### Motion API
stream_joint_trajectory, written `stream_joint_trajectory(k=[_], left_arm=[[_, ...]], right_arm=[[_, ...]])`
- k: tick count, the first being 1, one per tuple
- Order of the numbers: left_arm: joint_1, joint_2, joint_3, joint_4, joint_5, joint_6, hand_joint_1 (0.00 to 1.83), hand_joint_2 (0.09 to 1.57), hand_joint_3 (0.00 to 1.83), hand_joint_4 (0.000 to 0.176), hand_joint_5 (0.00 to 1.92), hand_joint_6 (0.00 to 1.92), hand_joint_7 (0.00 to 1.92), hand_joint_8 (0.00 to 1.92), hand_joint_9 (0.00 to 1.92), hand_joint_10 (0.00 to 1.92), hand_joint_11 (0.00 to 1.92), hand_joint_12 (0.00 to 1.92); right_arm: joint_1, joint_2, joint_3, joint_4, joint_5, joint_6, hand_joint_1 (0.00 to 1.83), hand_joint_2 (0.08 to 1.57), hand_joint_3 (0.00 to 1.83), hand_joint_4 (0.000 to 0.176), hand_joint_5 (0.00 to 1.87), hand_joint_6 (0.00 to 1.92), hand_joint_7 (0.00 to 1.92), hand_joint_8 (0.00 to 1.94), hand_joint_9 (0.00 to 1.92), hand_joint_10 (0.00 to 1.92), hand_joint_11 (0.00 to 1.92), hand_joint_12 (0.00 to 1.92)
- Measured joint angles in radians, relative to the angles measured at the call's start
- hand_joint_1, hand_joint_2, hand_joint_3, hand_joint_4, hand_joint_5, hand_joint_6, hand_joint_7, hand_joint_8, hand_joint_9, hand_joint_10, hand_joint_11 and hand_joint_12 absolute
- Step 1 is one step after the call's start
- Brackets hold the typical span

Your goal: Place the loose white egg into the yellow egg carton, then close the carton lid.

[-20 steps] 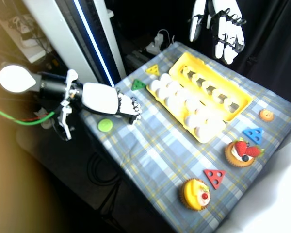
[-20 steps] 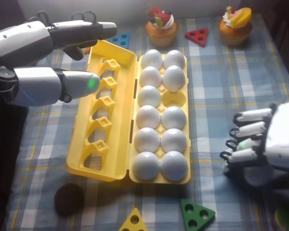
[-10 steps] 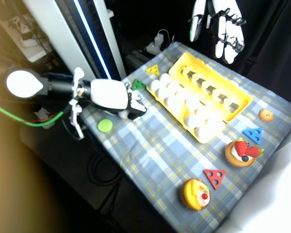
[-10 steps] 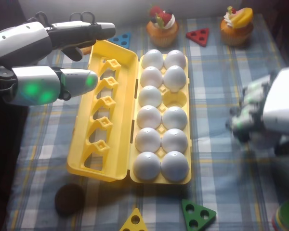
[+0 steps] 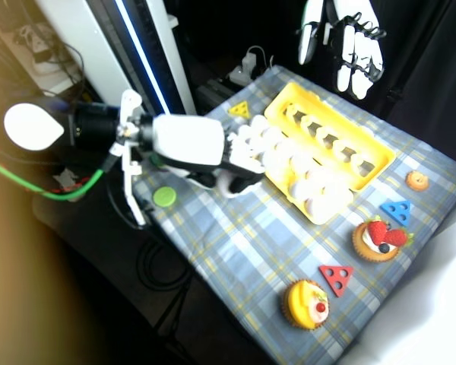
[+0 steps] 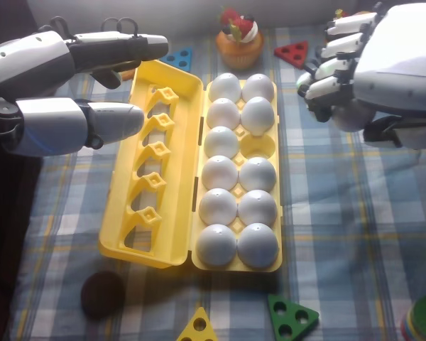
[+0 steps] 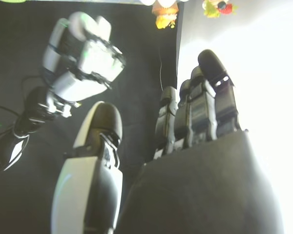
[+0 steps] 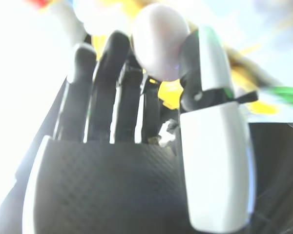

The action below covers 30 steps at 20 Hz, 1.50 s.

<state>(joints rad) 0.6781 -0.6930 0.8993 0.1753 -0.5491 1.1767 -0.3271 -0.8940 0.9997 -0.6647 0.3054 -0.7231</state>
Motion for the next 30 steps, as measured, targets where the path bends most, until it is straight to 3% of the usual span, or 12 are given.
stream_joint_trajectory(k=[2, 5, 7, 9, 10, 13, 15, 18, 20, 22, 25, 30], left_arm=[[0.000, 0.000, 0.000, 0.000, -0.003, 0.000, 0.54, 1.31, 0.00, 0.021, 0.23, 0.00, 0.16, 0.00, 0.20, 0.01, 0.00, 1.12], [0.000, 0.000, 0.000, -0.004, -0.005, 0.000, 0.52, 1.32, 0.00, 0.027, 0.22, 0.00, 0.14, 0.00, 0.18, 0.00, 0.00, 1.16], [0.000, 0.000, 0.000, -0.003, -0.005, 0.000, 0.51, 1.31, 0.00, 0.030, 0.22, 0.00, 0.14, 0.00, 0.18, 0.00, 0.00, 1.12], [0.000, 0.000, 0.000, -0.004, -0.004, 0.000, 0.54, 1.31, 0.00, 0.012, 0.24, 0.01, 0.15, 0.00, 0.19, 0.01, 0.00, 1.12], [0.000, 0.000, 0.000, -0.003, -0.004, 0.000, 0.51, 1.31, 0.00, 0.022, 0.25, 0.01, 0.15, 0.00, 0.18, 0.00, 0.00, 1.08], [0.000, 0.000, 0.001, -0.004, -0.003, 0.000, 0.50, 1.31, 0.00, 0.033, 0.24, 0.00, 0.15, 0.00, 0.18, 0.00, 0.00, 1.06], [0.000, 0.000, 0.002, -0.003, -0.003, 0.000, 0.55, 1.31, 0.00, 0.018, 0.24, 0.00, 0.14, 0.00, 0.16, 0.00, 0.00, 1.10], [0.000, -0.003, 0.004, -0.005, -0.002, 0.000, 0.54, 1.32, 0.00, 0.011, 0.24, 0.00, 0.13, 0.00, 0.17, 0.00, 0.00, 1.20], [0.000, -0.002, 0.005, -0.005, -0.001, 0.000, 0.56, 1.32, 0.00, 0.000, 0.25, 0.01, 0.13, 0.00, 0.17, 0.00, 0.00, 1.25], [0.000, -0.002, 0.006, -0.007, -0.001, 0.000, 0.56, 1.31, 0.00, 0.000, 0.26, 0.00, 0.15, 0.00, 0.19, 0.01, 0.00, 1.37], [0.000, -0.003, 0.006, -0.008, -0.002, 0.000, 0.53, 1.32, 0.00, 0.007, 0.24, 0.00, 0.14, 0.00, 0.16, 0.00, 0.00, 1.31], [0.013, -0.002, 0.006, -0.026, -0.011, 0.000, 0.54, 1.32, 0.00, 0.029, 0.19, 0.00, 0.10, 0.00, 0.12, 0.00, 0.00, 1.05]], right_arm=[[0.001, -0.042, 0.024, -0.001, -0.022, 0.000, 1.17, 1.29, 0.00, 0.000, 0.67, 1.29, 0.70, 1.71, 0.64, 1.86, 0.67, 1.92], [0.024, -0.115, 0.073, -0.001, -0.042, 0.000, 1.17, 1.31, 0.01, 0.000, 0.69, 1.62, 0.57, 1.48, 0.39, 1.67, 0.26, 1.92], [0.036, -0.153, 0.098, 0.000, -0.047, 0.000, 1.09, 1.26, 0.00, 0.000, 0.72, 1.41, 0.20, 0.55, 0.01, 0.60, 0.01, 1.91], [0.037, -0.192, 0.119, 0.000, -0.044, 0.000, 1.06, 1.31, 0.00, 0.000, 0.63, 1.50, 0.34, 0.32, 0.01, 0.78, 0.00, 1.73], [0.040, -0.211, 0.127, -0.001, -0.050, 0.000, 1.16, 1.28, 0.00, 0.000, 0.74, 1.21, 0.57, 1.47, 0.26, 1.62, 0.19, 1.85], [0.055, -0.235, 0.148, 0.001, -0.041, 0.000, 1.11, 1.24, 0.00, 0.000, 0.75, 1.33, 0.85, 1.89, 0.84, 1.91, 0.89, 1.92], [0.056, -0.251, 0.161, 0.000, -0.047, 0.000, 1.17, 1.23, 0.00, 0.000, 0.79, 1.23, 0.77, 1.43, 0.60, 1.47, 0.45, 1.92], [0.056, -0.284, 0.175, 0.000, -0.054, 0.000, 1.18, 1.24, 0.00, 0.000, 0.63, 1.39, 0.85, 1.32, 0.75, 1.42, 0.63, 1.84], [0.056, -0.291, 0.174, 0.000, -0.050, 0.000, 1.08, 1.12, 0.00, 0.000, 0.23, 0.53, 0.41, 0.44, 0.36, 1.05, 0.15, 1.79], [0.056, -0.288, 0.174, 0.000, -0.050, 0.000, 0.93, 1.08, 0.00, 0.044, 0.03, 0.09, 0.18, 0.06, 0.14, 0.65, 0.01, 1.44], [0.056, -0.246, 0.161, 0.007, -0.050, -0.001, 1.02, 1.15, 0.01, 0.011, 0.00, 0.00, 0.00, 0.00, 0.00, 0.00, 0.00, 0.02], [0.055, -0.114, 0.085, 0.016, -0.046, -0.001, 0.78, 1.29, 0.06, 0.000, 0.00, 0.00, 0.00, 0.00, 0.00, 0.00, 0.00, 0.00]])
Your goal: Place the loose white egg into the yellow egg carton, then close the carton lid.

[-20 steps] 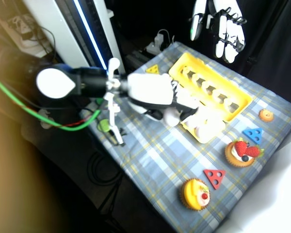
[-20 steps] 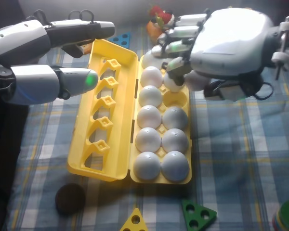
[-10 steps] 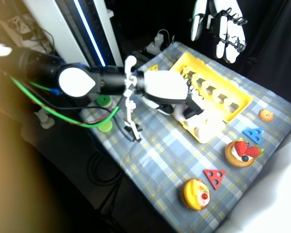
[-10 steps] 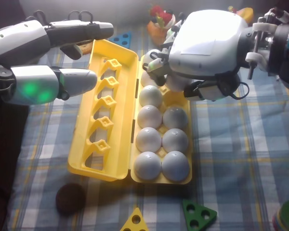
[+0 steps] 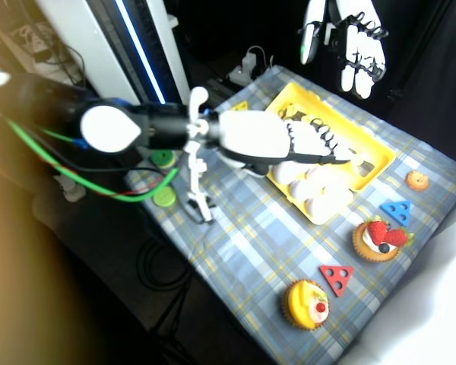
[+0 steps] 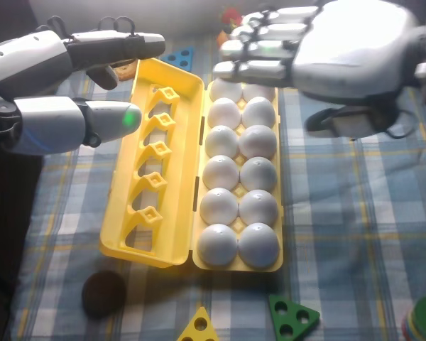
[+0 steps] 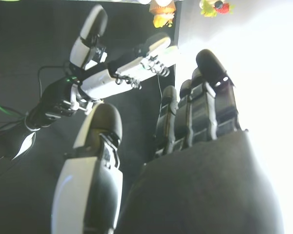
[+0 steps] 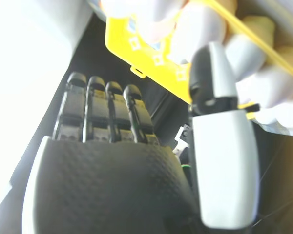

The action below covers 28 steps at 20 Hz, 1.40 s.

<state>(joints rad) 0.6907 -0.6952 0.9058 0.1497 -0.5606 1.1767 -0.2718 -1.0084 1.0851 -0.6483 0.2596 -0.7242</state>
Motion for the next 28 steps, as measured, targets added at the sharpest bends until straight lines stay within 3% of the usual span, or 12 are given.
stream_joint_trajectory(k=[1, 2, 3, 4, 6, 7, 8, 11, 18, 23, 25, 28], left_arm=[[0.005, 0.000, 0.000, -0.010, -0.005, 0.000, 0.54, 1.32, 0.00, 0.017, 0.17, 0.00, 0.09, 0.00, 0.12, 0.00, 0.00, 1.00], [0.013, 0.000, 0.000, -0.028, -0.019, 0.000, 0.55, 1.33, 0.00, 0.005, 0.17, 0.00, 0.09, 0.00, 0.12, 0.00, 0.00, 0.99], [0.024, 0.002, 0.000, -0.038, -0.031, 0.000, 0.56, 1.33, 0.00, 0.000, 0.17, 0.00, 0.11, 0.01, 0.14, 0.01, 0.00, 0.99], [0.035, 0.003, 0.000, -0.053, -0.044, 0.000, 0.54, 1.34, 0.00, 0.000, 0.13, 0.00, 0.10, 0.00, 0.15, 0.01, 0.00, 1.04], [0.069, 0.002, 0.000, -0.100, -0.087, 0.000, 0.49, 1.35, 0.00, 0.025, 0.06, 0.00, 0.07, 0.00, 0.17, 0.02, 0.00, 1.07], [0.087, -0.002, 0.000, -0.133, -0.114, 0.000, 0.48, 1.35, 0.00, 0.001, 0.04, 0.00, 0.05, 0.00, 0.16, 0.01, 0.00, 1.11], [0.106, -0.008, 0.002, -0.164, -0.146, 0.000, 0.44, 1.34, 0.00, 0.000, 0.04, 0.00, 0.09, 0.01, 0.19, 0.02, 0.00, 1.25], [0.193, -0.039, 0.011, -0.269, -0.248, -0.009, 0.40, 1.35, 0.00, 0.000, 0.02, 0.00, 0.08, 0.00, 0.21, 0.02, 0.00, 1.29], [0.363, -0.150, 0.116, -0.452, -0.465, -0.293, 0.30, 1.36, 0.00, 0.000, 0.00, 0.00, 0.10, 0.01, 0.30, 0.07, 0.00, 1.61], [0.393, -0.188, 0.161, -0.468, -0.462, -0.398, 0.01, 1.37, 0.00, 0.000, 0.00, 0.00, 0.09, 0.01, 0.27, 0.06, 0.00, 1.46], [0.393, -0.208, 0.175, -0.465, -0.445, -0.428, 0.00, 1.37, 0.00, 0.000, 0.00, 0.00, 0.07, 0.00, 0.25, 0.05, 0.02, 1.56], [0.399, -0.225, 0.198, -0.451, -0.390, -0.475, 0.00, 1.34, 0.00, 0.000, 0.00, 0.00, 0.05, 0.00, 0.33, 0.07, 0.08, 1.53]], right_arm=[[-0.001, 0.042, -0.017, 0.011, 0.007, 0.001, 0.61, 1.24, 0.03, 0.014, 0.00, 0.00, 0.00, 0.00, 0.00, 0.00, 0.00, 0.00], [-0.008, 0.080, -0.037, 0.013, 0.013, -0.008, 0.53, 1.20, 0.01, 0.089, 0.00, 0.00, 0.00, 0.00, 0.00, 0.00, 0.00, 0.00], [-0.015, 0.108, -0.055, 0.018, 0.013, -0.014, 0.51, 1.25, 0.03, 0.069, 0.00, 0.00, 0.00, 0.00, 0.00, 0.00, 0.00, 0.00], [-0.030, 0.128, -0.076, 0.072, 0.013, -0.080, 0.48, 1.21, 0.00, 0.084, 0.00, 0.00, 0.00, 0.00, 0.00, 0.00, 0.00, 0.00], [-0.075, 0.176, -0.147, 0.220, 0.011, -0.292, 0.33, 1.21, 0.01, 0.029, 0.00, 0.00, 0.00, 0.00, 0.00, 0.00, 0.00, 0.00], [-0.083, 0.193, -0.168, 0.234, 0.015, -0.321, 0.40, 1.25, 0.02, 0.005, 0.00, 0.00, 0.00, 0.00, 0.00, 0.00, 0.00, 0.00], [-0.087, 0.207, -0.182, 0.241, 0.023, -0.328, 0.43, 1.26, 0.02, 0.000, 0.00, 0.00, 0.00, 0.00, 0.00, 0.00, 0.04, 0.02], [-0.123, 0.241, -0.202, 0.250, 0.056, -0.337, 0.39, 1.28, 0.02, 0.000, 0.00, 0.00, 0.00, 0.00, 0.00, 0.00, 0.00, 0.00], [-0.204, 0.317, -0.287, 0.461, 0.066, -0.602, 0.56, 1.26, 0.00, 0.000, 0.00, 0.00, 0.00, 0.00, 0.00, 0.00, 0.00, 0.00], [-0.257, 0.373, -0.322, 0.537, 0.105, -0.654, 0.54, 1.26, 0.00, 0.000, 0.00, 0.00, 0.00, 0.00, 0.00, 0.00, 0.02, 0.01], [-0.267, 0.393, -0.333, 0.544, 0.127, -0.655, 0.51, 1.27, 0.00, 0.000, 0.00, 0.00, 0.00, 0.00, 0.00, 0.00, 0.05, 0.03], [-0.267, 0.406, -0.345, 0.543, 0.140, -0.655, 0.48, 1.26, 0.00, 0.000, 0.00, 0.00, 0.00, 0.00, 0.00, 0.00, 0.00, 1.00]])
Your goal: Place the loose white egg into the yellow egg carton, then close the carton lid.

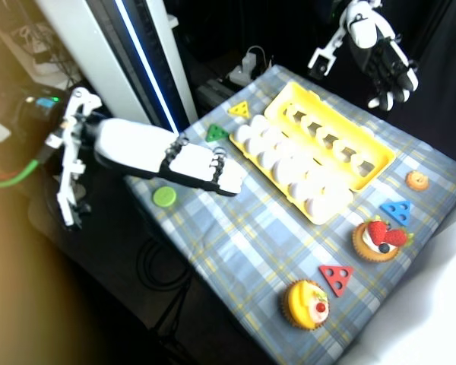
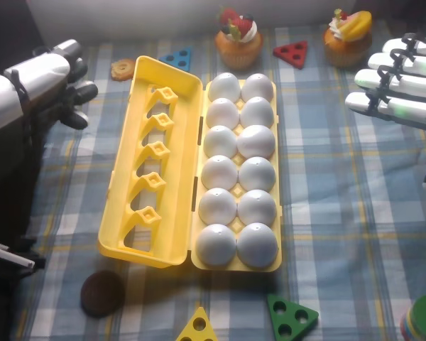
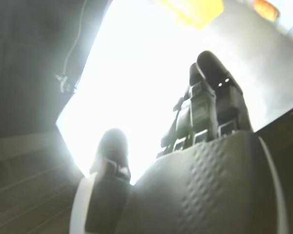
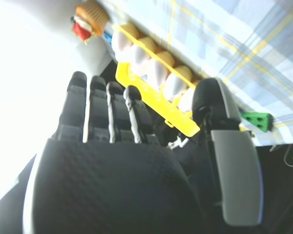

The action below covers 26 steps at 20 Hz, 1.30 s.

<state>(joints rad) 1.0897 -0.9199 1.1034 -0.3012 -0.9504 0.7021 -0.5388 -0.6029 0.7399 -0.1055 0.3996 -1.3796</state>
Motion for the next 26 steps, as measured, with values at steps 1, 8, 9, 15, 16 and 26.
stream_joint_trajectory(k=[1, 8, 9, 15, 16, 26], left_arm=[[0.000, 0.000, 0.008, 0.013, 0.024, -0.022, 0.00, 1.34, 0.00, 0.000, 0.00, 0.00, 0.03, 0.00, 0.34, 0.07, 0.09, 1.52], [0.000, 0.021, 0.030, 0.213, 0.162, -0.190, 0.00, 1.26, 0.00, 0.000, 0.00, 0.00, 0.00, 0.00, 0.39, 0.05, 0.10, 1.46], [0.000, 0.033, 0.030, 0.241, 0.179, -0.214, 0.00, 1.24, 0.00, 0.000, 0.00, 0.00, 0.00, 0.00, 0.41, 0.06, 0.17, 1.40], [-0.001, 0.049, 0.033, 0.299, 0.227, -0.257, 0.00, 1.21, 0.00, 0.000, 0.00, 0.00, 0.00, 0.00, 0.42, 0.04, 0.14, 1.37], [-0.001, 0.043, 0.040, 0.304, 0.226, -0.260, 0.00, 1.20, 0.00, 0.000, 0.00, 0.00, 0.00, 0.00, 0.42, 0.04, 0.14, 1.37], [-0.055, 0.000, 0.077, 0.444, 0.256, -0.388, 0.00, 1.21, 0.01, 0.000, 0.00, 0.00, 0.00, 0.00, 0.50, 0.06, 0.25, 1.40]], right_arm=[[0.000, 0.002, -0.002, 0.000, 0.003, 0.000, 0.47, 1.26, 0.00, 0.000, 0.00, 0.00, 0.00, 0.00, 0.00, 0.00, 0.00, 1.14], [0.000, 0.005, -0.005, 0.000, -0.003, 0.000, 0.43, 1.25, 0.00, 0.003, 0.00, 0.00, 0.00, 0.00, 0.00, 0.00, 0.00, 1.27], [0.000, 0.005, -0.005, 0.001, -0.009, 0.000, 0.41, 1.25, 0.00, 0.000, 0.00, 0.00, 0.00, 0.00, 0.00, 0.00, 0.00, 1.31], [0.000, 0.005, -0.005, 0.000, -0.019, -0.001, 0.34, 1.25, 0.00, 0.000, 0.00, 0.00, 0.00, 0.00, 0.00, 0.00, 0.00, 1.13], [0.000, 0.004, -0.005, 0.000, -0.021, -0.001, 0.36, 1.25, 0.00, 0.000, 0.00, 0.00, 0.00, 0.00, 0.00, 0.00, 0.00, 1.10], [0.000, 0.002, -0.005, 0.000, -0.023, -0.002, 0.37, 1.25, 0.00, 0.027, 0.00, 0.00, 0.00, 0.00, 0.00, 0.00, 0.00, 1.21]])
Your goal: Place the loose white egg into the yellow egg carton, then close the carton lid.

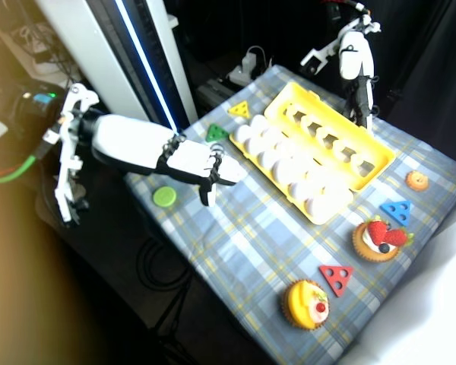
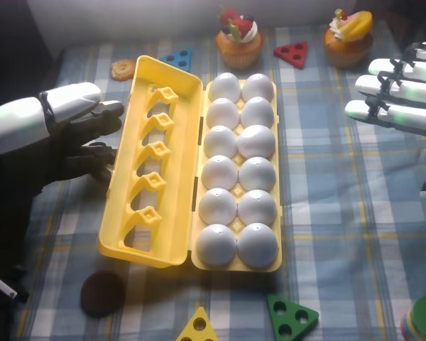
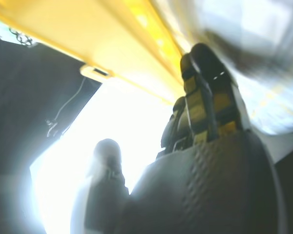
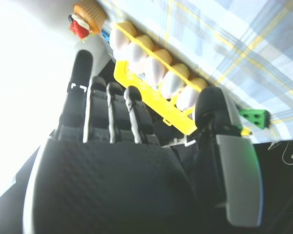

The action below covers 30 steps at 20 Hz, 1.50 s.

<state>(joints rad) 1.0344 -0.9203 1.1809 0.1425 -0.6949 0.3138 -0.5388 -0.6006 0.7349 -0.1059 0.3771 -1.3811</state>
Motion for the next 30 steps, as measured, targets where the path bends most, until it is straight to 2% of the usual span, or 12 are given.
stream_joint_trajectory(k=[3, 5, 6, 11, 13, 14, 15, 18, 19, 23, 25, 30], left_arm=[[0.000, 0.027, -0.032, 0.007, -0.061, -0.001, 0.00, 1.26, 0.01, 0.024, 0.00, 0.00, 0.00, 0.00, 0.52, 0.06, 0.25, 1.34], [0.000, 0.040, -0.045, 0.003, -0.122, -0.001, 0.00, 1.25, 0.00, 0.009, 0.00, 0.00, 0.00, 0.00, 0.51, 0.05, 0.25, 1.31], [-0.002, 0.043, -0.050, 0.003, -0.136, -0.001, 0.00, 1.23, 0.00, 0.029, 0.00, 0.00, 0.00, 0.00, 0.53, 0.05, 0.28, 1.24], [-0.060, 0.051, -0.080, 0.052, -0.189, 0.024, 0.00, 1.18, 0.00, 0.000, 0.00, 0.00, 0.00, 0.00, 0.56, 0.04, 0.31, 1.20], [-0.115, 0.037, -0.073, 0.108, -0.187, 0.024, 0.00, 1.17, 0.00, 0.015, 0.00, 0.00, 0.01, 0.00, 0.56, 0.04, 0.30, 1.28], [-0.139, 0.025, -0.069, 0.131, -0.176, 0.024, 0.00, 1.19, 0.00, 0.056, 0.01, 0.00, 0.02, 0.00, 0.53, 0.02, 0.26, 1.34], [-0.163, 0.011, -0.059, 0.176, -0.154, 0.011, 0.00, 1.21, 0.00, 0.062, 0.00, 0.00, 0.01, 0.00, 0.51, 0.02, 0.17, 1.47], [-0.224, -0.031, -0.022, 0.283, -0.087, -0.047, 0.00, 1.25, 0.01, 0.046, 0.00, 0.00, 0.00, 0.00, 0.41, 0.00, 0.05, 1.51], [-0.251, -0.055, -0.002, 0.332, -0.058, -0.082, 0.00, 1.30, 0.02, 0.000, 0.00, 0.00, 0.00, 0.00, 0.23, 0.00, 0.00, 1.46], [-0.309, -0.109, 0.031, 0.482, 0.018, -0.173, 0.00, 1.34, 0.00, 0.000, 0.00, 0.00, 0.00, 0.00, 0.10, 0.01, 0.00, 1.02], [-0.343, -0.119, 0.046, 0.576, 0.040, -0.222, 0.00, 1.33, 0.00, 0.000, 0.00, 0.00, 0.00, 0.00, 0.25, 0.09, 0.00, 1.61], [-0.435, -0.138, 0.066, 0.830, 0.119, -0.357, 0.00, 1.32, 0.00, 0.009, 0.00, 0.00, 0.03, 0.01, 0.29, 0.14, 0.05, 1.62]], right_arm=[[0.000, 0.000, 0.000, 0.000, 0.000, 0.000, 0.40, 1.25, 0.00, 0.017, 0.00, 0.00, 0.00, 0.00, 0.00, 0.00, 0.00, 1.17], [0.000, 0.000, 0.000, 0.000, 0.000, 0.000, 0.41, 1.25, 0.00, 0.017, 0.00, 0.00, 0.00, 0.00, 0.00, 0.00, 0.00, 1.05], [0.000, 0.000, 0.000, 0.000, 0.000, 0.000, 0.40, 1.26, 0.00, 0.007, 0.00, 0.00, 0.00, 0.00, 0.00, 0.00, 0.00, 1.04], [0.000, 0.000, 0.000, 0.002, 0.000, 0.000, 0.41, 1.26, 0.00, 0.019, 0.00, 0.00, 0.00, 0.00, 0.00, 0.00, 0.00, 1.14], [0.000, 0.001, 0.000, 0.006, 0.000, 0.000, 0.45, 1.26, 0.00, 0.025, 0.00, 0.00, 0.00, 0.00, 0.00, 0.00, 0.00, 1.13], [0.000, 0.001, 0.000, 0.006, 0.001, 0.000, 0.43, 1.26, 0.00, 0.030, 0.00, 0.00, 0.00, 0.00, 0.00, 0.00, 0.00, 1.13], [0.000, 0.001, 0.000, 0.006, 0.001, 0.000, 0.39, 1.25, 0.00, 0.053, 0.00, 0.00, 0.00, 0.00, 0.00, 0.00, 0.00, 1.04], [0.000, 0.005, 0.000, 0.008, 0.001, 0.000, 0.36, 1.25, 0.00, 0.061, 0.00, 0.00, 0.00, 0.00, 0.00, 0.00, 0.00, 0.84], [0.000, 0.005, 0.000, 0.008, 0.001, 0.000, 0.38, 1.26, 0.00, 0.066, 0.00, 0.00, 0.00, 0.00, 0.00, 0.00, 0.00, 0.59], [0.000, 0.007, -0.004, 0.009, 0.000, 0.000, 0.37, 1.27, 0.01, 0.065, 0.00, 0.00, 0.00, 0.00, 0.00, 0.00, 0.00, 0.57], [0.000, 0.007, -0.004, 0.008, 0.002, 0.000, 0.39, 1.28, 0.00, 0.055, 0.00, 0.00, 0.00, 0.00, 0.00, 0.00, 0.00, 0.75], [0.000, 0.007, -0.004, 0.009, 0.000, -0.001, 0.38, 1.27, 0.00, 0.045, 0.00, 0.00, 0.00, 0.00, 0.00, 0.00, 0.00, 0.84]])
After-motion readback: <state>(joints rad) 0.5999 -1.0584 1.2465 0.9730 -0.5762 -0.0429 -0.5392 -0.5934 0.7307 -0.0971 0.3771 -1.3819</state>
